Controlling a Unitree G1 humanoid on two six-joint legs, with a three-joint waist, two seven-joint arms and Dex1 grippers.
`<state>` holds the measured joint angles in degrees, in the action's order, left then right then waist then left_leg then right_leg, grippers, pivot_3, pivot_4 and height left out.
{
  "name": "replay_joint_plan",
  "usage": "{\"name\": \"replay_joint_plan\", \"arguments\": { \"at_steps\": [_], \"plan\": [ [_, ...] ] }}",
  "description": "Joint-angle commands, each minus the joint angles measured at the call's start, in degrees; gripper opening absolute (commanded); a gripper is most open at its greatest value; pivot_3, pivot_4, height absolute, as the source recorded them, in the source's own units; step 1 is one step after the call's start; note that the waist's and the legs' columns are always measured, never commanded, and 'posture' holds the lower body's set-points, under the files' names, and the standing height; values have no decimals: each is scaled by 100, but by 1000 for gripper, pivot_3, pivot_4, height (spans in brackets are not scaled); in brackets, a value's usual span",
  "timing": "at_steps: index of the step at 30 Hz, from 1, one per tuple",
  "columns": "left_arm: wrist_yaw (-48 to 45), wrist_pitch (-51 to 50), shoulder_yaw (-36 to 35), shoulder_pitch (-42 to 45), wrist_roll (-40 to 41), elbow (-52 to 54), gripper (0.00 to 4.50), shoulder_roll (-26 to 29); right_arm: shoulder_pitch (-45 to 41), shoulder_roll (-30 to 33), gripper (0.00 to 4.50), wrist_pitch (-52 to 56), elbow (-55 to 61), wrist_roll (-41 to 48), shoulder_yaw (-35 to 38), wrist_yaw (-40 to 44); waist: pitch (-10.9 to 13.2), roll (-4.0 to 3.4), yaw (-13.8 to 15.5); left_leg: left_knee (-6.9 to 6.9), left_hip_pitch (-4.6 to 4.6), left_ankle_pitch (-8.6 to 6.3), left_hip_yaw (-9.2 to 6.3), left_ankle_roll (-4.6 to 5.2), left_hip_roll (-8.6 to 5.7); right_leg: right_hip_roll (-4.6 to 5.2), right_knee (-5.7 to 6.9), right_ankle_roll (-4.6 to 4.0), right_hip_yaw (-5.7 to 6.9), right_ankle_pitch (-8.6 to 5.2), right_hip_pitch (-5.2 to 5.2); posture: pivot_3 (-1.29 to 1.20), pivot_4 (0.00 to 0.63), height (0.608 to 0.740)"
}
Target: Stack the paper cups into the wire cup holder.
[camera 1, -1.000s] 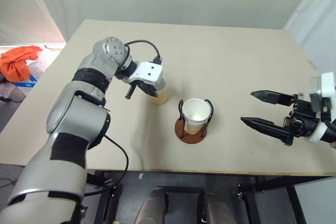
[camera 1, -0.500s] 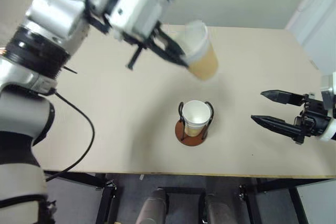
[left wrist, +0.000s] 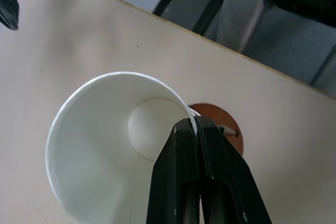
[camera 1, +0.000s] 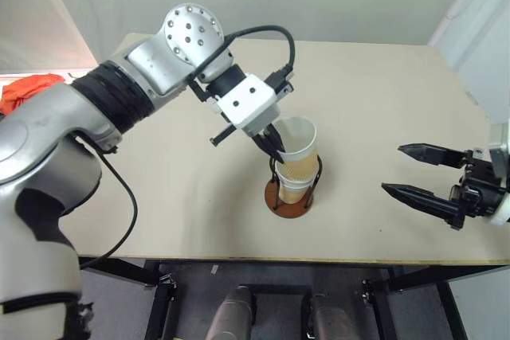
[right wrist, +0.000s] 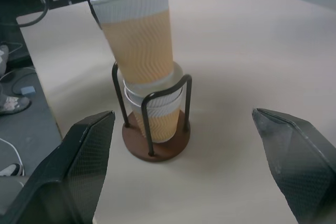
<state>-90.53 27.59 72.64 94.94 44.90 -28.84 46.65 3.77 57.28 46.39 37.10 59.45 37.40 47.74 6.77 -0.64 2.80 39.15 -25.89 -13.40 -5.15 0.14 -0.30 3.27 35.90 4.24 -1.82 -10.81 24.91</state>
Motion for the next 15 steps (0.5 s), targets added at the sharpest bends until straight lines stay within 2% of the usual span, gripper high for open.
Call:
{"name": "replay_joint_plan", "arguments": {
  "at_steps": [1, 8, 13, 15],
  "plan": [
    [-197, 236, -5, 231, -15, -123, 19, -36, 28, -4, 4422, -23, 182, 117, 242, -109, 0, 0, 0, 0, -2, 0, 0, 0, 0, 0, -1, 0, 1, 0, 0, 0, 150, 740],
    [-197, 178, 28, 151, -47, -167, 19, -107, 19, -20, 4422, -54, 189, 109, 169, -157, 0, 0, 3, -1, -6, 2, 0, -12, -2, 0, -5, 3, 1, 0, 0, 0, 150, 740],
    [-197, -41, -65, -36, -284, -242, 1565, -152, -212, 1, 4422, -165, 25, 14, -193, -44, 0, 0, 1, -1, -6, -1, 0, -23, -2, 0, -6, 6, 0, -2, 0, 0, 150, 740],
    [-197, -193, -473, -259, -518, -433, 2281, -265, -547, 82, 4422, -252, -226, -90, -550, 116, 0, -1, -1, -1, -4, 0, 2, -29, -2, 1, -6, 7, -1, -2, -1, 0, 150, 740]
  ]
}}
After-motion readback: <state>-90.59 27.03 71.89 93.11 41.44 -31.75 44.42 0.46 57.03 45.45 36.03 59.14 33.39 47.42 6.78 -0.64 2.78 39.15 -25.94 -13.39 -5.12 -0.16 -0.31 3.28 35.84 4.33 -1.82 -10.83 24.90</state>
